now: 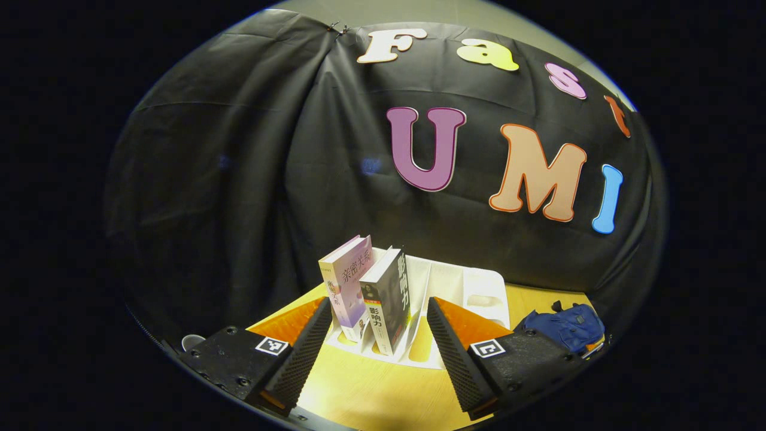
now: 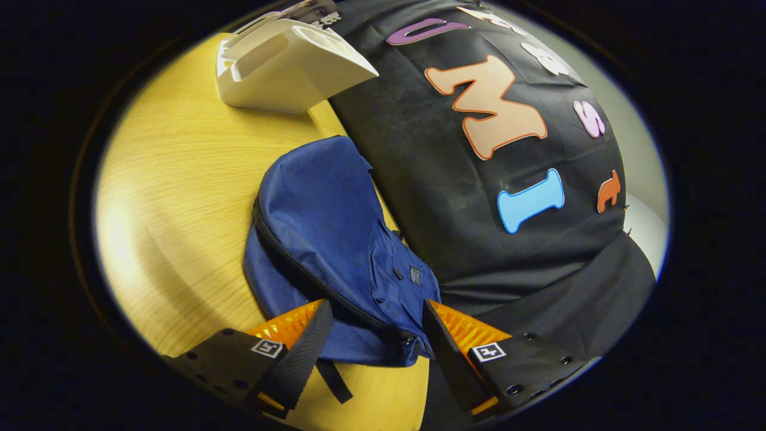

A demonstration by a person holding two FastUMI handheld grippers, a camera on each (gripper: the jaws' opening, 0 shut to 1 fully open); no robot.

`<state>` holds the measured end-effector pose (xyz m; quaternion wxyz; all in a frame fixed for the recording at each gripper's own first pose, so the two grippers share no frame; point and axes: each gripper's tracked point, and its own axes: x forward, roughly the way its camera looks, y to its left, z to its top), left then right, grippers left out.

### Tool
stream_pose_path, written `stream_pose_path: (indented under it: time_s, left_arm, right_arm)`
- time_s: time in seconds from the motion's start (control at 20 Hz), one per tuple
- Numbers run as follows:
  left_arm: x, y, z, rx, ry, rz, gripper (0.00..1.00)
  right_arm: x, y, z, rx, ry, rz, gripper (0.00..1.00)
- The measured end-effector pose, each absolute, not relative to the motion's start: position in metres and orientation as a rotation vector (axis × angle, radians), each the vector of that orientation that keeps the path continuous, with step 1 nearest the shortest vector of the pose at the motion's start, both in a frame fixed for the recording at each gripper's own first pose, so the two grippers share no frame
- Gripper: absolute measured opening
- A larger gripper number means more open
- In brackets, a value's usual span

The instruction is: Open the schoolbag, grab two books from the bookshelf and put them into the schoolbag.

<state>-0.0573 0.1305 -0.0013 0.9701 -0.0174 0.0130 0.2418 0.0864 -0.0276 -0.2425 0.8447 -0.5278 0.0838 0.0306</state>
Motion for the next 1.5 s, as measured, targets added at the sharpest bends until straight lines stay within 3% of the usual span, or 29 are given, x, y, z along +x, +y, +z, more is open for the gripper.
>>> stream_pose_path:
  time_s: [0.4, 0.45, 0.5, 0.65, 0.8, 0.95, 1.05, 1.15, 1.2, 1.25, 1.3, 1.5]
  left_arm:
    - [-0.059, 0.131, -0.004, -0.048, 0.036, 0.509, 0.94]
    - [-0.058, 0.130, -0.003, -0.050, 0.034, 0.506, 0.89]
    - [-0.058, 0.129, -0.003, -0.053, 0.034, 0.503, 0.94]
    - [-0.055, 0.126, -0.002, -0.052, 0.039, 0.494, 0.94]
    - [-0.049, 0.120, -0.003, -0.051, 0.046, 0.480, 0.89]
    - [-0.044, 0.114, -0.004, -0.050, 0.053, 0.466, 0.89]
    - [-0.043, 0.113, -0.007, -0.049, 0.061, 0.462, 0.89]
    - [-0.042, 0.111, -0.007, -0.053, 0.064, 0.456, 0.94]
    - [-0.041, 0.111, -0.008, -0.055, 0.066, 0.455, 0.89]
    - [-0.041, 0.112, -0.008, -0.056, 0.066, 0.454, 0.94]
    - [-0.039, 0.111, -0.008, -0.058, 0.065, 0.452, 0.94]
    - [-0.036, 0.115, -0.006, -0.041, 0.075, 0.449, 0.94]
  right_arm:
    - [0.117, -0.024, -0.239, -1.105, 0.175, 0.063, 0.97]
    - [0.119, -0.021, -0.240, -1.111, 0.174, 0.066, 0.96]
    - [0.122, -0.016, -0.242, -1.114, 0.174, 0.072, 0.96]
    - [0.129, 0.000, -0.241, -1.134, 0.149, 0.099, 1.00]
    - [0.137, 0.015, -0.242, -1.139, 0.132, 0.122, 0.84]
    - [0.142, 0.018, -0.245, -1.120, 0.160, 0.120, 0.60]
    - [0.142, 0.022, -0.245, -1.110, 0.168, 0.111, 0.19]
    - [0.143, 0.026, -0.236, -1.125, 0.140, 0.085, 0.10]
    - [0.146, 0.022, -0.234, -1.124, 0.130, 0.082, 0.12]
    - [0.147, 0.022, -0.232, -1.120, 0.129, 0.077, 0.11]
    - [0.147, 0.021, -0.230, -1.107, 0.136, 0.075, 0.04]
    - [0.152, 0.016, -0.213, -1.041, 0.129, 0.060, 0.04]
